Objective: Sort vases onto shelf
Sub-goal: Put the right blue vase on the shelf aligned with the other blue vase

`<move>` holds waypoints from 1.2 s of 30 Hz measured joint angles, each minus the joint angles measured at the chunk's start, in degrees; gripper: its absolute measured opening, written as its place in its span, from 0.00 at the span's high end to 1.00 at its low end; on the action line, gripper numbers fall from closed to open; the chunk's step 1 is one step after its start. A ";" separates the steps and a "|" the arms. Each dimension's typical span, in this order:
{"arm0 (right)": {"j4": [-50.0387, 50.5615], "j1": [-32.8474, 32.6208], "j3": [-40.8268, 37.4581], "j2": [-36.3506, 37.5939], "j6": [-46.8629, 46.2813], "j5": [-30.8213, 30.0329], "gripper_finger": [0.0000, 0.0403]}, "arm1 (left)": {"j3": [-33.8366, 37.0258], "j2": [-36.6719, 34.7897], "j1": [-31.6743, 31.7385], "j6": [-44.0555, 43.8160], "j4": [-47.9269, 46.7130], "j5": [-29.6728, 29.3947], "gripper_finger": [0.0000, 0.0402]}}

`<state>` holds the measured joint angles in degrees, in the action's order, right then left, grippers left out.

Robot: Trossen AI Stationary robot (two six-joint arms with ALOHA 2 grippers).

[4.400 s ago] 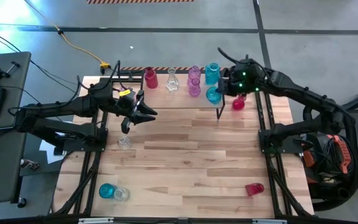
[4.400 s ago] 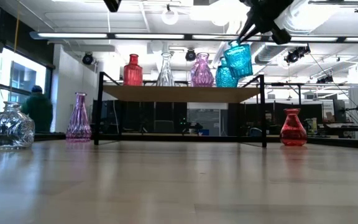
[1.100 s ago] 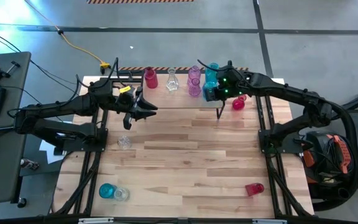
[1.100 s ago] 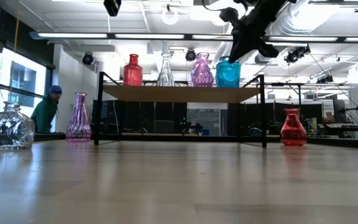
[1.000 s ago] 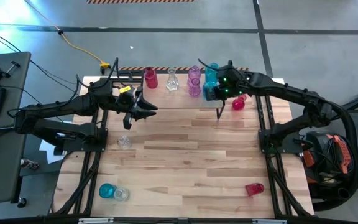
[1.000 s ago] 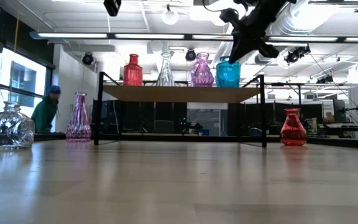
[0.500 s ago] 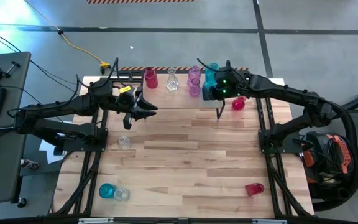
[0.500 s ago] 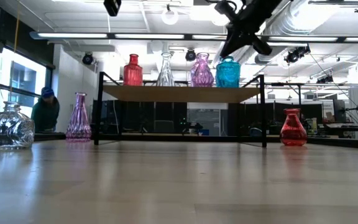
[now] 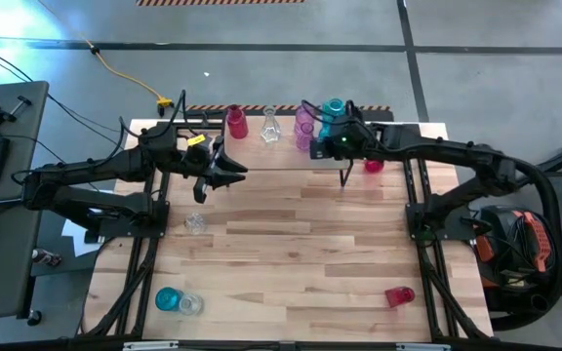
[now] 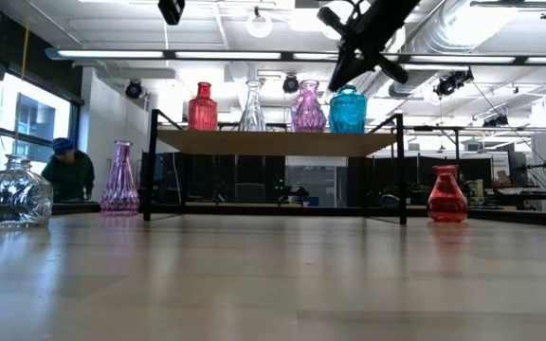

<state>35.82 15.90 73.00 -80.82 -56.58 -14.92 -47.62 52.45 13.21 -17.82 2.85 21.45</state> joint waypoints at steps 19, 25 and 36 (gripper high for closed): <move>-0.22 -2.19 0.01 -1.73 -4.91 -11.67 1.00 | 0.00 0.00 0.00 0.39 -0.02 0.00 0.74; 3.80 -2.19 0.03 -1.73 -6.60 -12.02 1.00 | 0.00 0.00 0.00 0.42 -0.02 0.00 0.74; 3.17 -2.19 0.03 -1.73 -6.50 -11.86 1.00 | 0.00 0.00 0.00 0.46 -0.02 0.00 0.74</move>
<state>38.99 13.72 73.03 -82.54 -63.07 -26.78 -47.62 52.45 13.21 -17.37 2.83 21.45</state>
